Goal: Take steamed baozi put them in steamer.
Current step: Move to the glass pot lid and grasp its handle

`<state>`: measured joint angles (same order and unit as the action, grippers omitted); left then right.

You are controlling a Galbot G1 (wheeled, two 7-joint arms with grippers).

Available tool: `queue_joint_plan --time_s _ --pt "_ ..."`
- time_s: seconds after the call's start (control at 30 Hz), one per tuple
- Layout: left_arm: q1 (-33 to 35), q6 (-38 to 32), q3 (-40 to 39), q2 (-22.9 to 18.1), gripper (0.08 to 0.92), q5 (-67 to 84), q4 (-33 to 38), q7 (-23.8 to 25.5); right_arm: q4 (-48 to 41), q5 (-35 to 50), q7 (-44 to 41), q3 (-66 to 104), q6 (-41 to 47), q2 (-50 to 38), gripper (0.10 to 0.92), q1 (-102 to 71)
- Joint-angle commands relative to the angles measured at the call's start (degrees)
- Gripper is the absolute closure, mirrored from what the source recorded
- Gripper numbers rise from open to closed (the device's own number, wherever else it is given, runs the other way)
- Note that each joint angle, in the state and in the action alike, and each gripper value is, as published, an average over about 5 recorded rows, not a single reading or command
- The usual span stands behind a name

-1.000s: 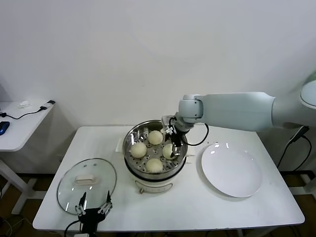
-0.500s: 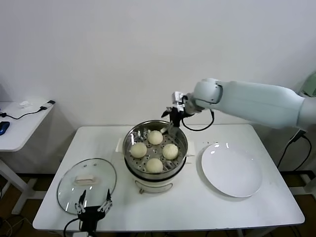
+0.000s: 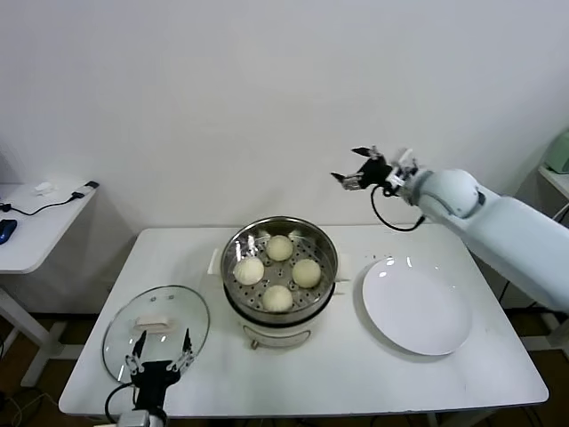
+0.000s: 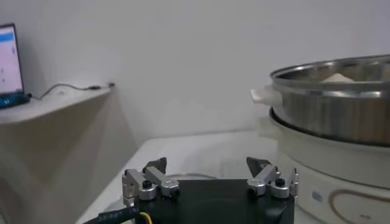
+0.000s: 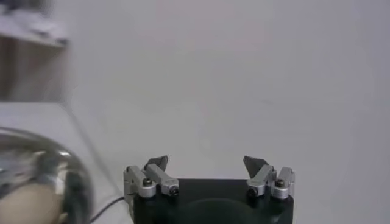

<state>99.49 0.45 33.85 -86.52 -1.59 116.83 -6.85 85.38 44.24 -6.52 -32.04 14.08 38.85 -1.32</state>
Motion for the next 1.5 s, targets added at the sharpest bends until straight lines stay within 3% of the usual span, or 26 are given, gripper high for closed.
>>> queue_joint_plan --time_s 0.03,0.33,0.43,0.63,0.77,0.9,1.03,1.5 --pt "-0.93 -4.19 1.19 3.96 0.177 -1.68 -0.90 0.61 12.48 -14.44 8.30 67.49 -8.17 2.11 0.203 -66.06" --pt "-1.72 -9.47 1.86 5.26 0.177 -10.42 -4.91 -1.68 11.44 -25.56 4.57 76.69 -25.02 20.59 0.203 -82.63" --pt "-1.98 -11.83 2.29 5.32 0.177 -18.19 -7.25 -5.94 10.98 -26.00 4.56 76.60 -28.22 25.75 0.203 -85.18" --pt "-3.15 -17.25 4.08 5.63 0.177 -46.48 -14.26 -19.51 10.36 -26.06 5.10 75.22 -33.04 32.75 0.203 -88.43" --pt "-2.45 -13.85 5.37 7.60 0.177 -64.13 -17.67 -24.32 10.32 -26.93 5.76 73.14 -33.72 34.73 0.203 -89.24" --pt "-1.19 -3.96 4.83 9.46 0.177 -69.42 -19.01 -22.67 10.02 -28.56 6.16 71.31 -33.71 36.09 0.203 -89.31" --pt "-2.46 1.20 4.77 9.33 0.177 -71.04 -19.71 -20.79 9.71 -30.00 6.88 70.37 -33.91 37.28 0.203 -89.12" --pt "-10.36 5.38 3.22 6.34 0.177 -73.78 -23.50 -19.09 9.85 -32.09 7.97 70.67 -35.90 38.81 0.203 -90.43"
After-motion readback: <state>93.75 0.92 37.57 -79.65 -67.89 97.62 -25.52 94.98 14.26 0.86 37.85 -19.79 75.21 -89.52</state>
